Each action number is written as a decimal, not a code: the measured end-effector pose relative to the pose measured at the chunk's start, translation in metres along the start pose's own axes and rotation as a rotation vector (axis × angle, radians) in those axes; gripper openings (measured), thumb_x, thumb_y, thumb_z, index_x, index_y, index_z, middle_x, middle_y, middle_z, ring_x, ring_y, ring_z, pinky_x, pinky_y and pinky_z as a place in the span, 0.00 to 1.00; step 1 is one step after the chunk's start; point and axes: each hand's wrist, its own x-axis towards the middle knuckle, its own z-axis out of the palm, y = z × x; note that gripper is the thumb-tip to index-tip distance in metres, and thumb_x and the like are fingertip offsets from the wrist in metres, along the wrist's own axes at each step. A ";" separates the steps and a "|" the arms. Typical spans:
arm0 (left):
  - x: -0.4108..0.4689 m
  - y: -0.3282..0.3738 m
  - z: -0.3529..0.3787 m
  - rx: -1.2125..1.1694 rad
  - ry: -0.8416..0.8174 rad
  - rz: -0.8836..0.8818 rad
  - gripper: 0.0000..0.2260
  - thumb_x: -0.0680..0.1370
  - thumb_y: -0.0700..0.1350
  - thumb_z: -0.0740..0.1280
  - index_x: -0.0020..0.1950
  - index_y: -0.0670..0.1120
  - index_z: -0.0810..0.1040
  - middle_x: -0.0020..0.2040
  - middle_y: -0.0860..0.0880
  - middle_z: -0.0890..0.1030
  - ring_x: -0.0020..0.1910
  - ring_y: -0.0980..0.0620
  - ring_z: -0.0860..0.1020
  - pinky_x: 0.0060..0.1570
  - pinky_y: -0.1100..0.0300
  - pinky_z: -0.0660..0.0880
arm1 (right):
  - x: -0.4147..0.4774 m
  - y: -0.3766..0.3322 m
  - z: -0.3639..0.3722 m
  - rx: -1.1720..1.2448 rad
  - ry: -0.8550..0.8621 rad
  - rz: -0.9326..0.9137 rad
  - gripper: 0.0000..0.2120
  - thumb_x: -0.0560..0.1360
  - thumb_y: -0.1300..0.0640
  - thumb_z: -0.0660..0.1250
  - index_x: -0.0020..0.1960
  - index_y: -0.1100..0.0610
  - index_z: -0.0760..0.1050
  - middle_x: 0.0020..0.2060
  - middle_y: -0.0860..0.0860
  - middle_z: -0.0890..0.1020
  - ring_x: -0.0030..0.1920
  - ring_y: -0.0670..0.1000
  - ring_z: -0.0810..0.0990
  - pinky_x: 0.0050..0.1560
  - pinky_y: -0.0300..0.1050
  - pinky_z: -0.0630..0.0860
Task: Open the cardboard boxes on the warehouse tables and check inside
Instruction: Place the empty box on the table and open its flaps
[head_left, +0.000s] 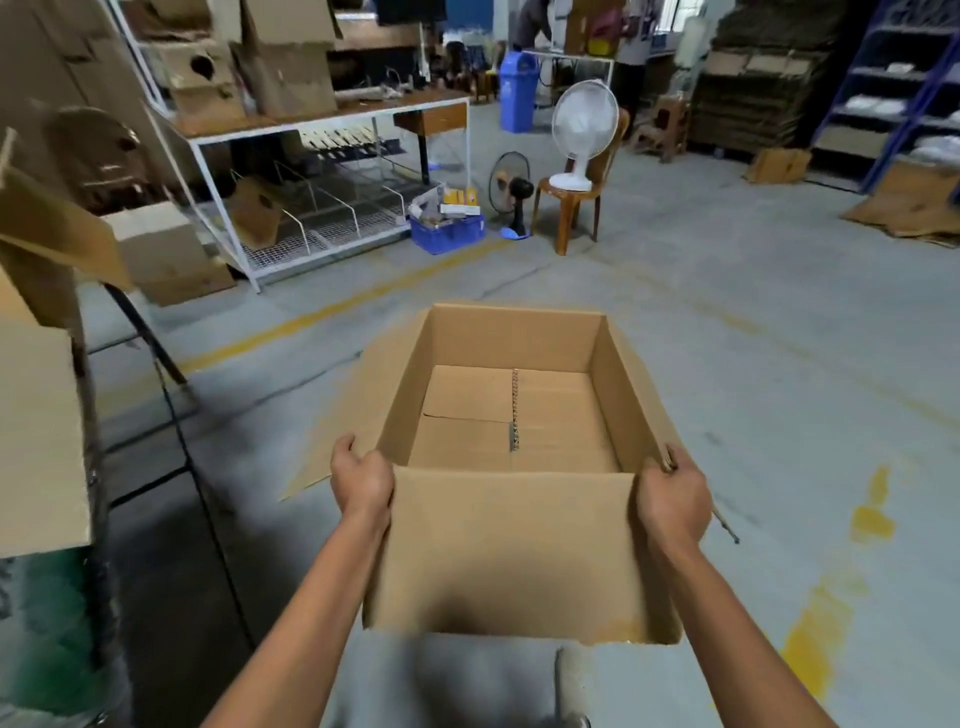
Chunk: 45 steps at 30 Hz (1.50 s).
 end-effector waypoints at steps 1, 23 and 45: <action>0.011 0.007 0.015 -0.015 0.035 -0.002 0.25 0.76 0.37 0.59 0.74 0.47 0.70 0.67 0.43 0.77 0.62 0.41 0.76 0.61 0.55 0.73 | 0.024 -0.011 0.015 0.000 -0.031 -0.015 0.23 0.77 0.57 0.62 0.72 0.54 0.72 0.63 0.57 0.80 0.61 0.62 0.77 0.60 0.51 0.73; 0.205 0.174 0.102 -0.225 0.537 0.217 0.25 0.78 0.31 0.62 0.75 0.44 0.69 0.67 0.46 0.72 0.61 0.51 0.70 0.62 0.58 0.68 | 0.236 -0.282 0.281 0.074 -0.593 -0.286 0.26 0.69 0.56 0.60 0.68 0.51 0.72 0.59 0.55 0.81 0.56 0.62 0.79 0.59 0.57 0.76; 0.512 0.394 -0.005 -0.289 0.933 0.630 0.30 0.72 0.28 0.64 0.74 0.45 0.71 0.71 0.49 0.72 0.71 0.52 0.70 0.73 0.55 0.66 | 0.172 -0.616 0.644 0.744 -0.724 -0.535 0.25 0.76 0.69 0.60 0.73 0.58 0.72 0.68 0.54 0.77 0.69 0.52 0.74 0.70 0.45 0.69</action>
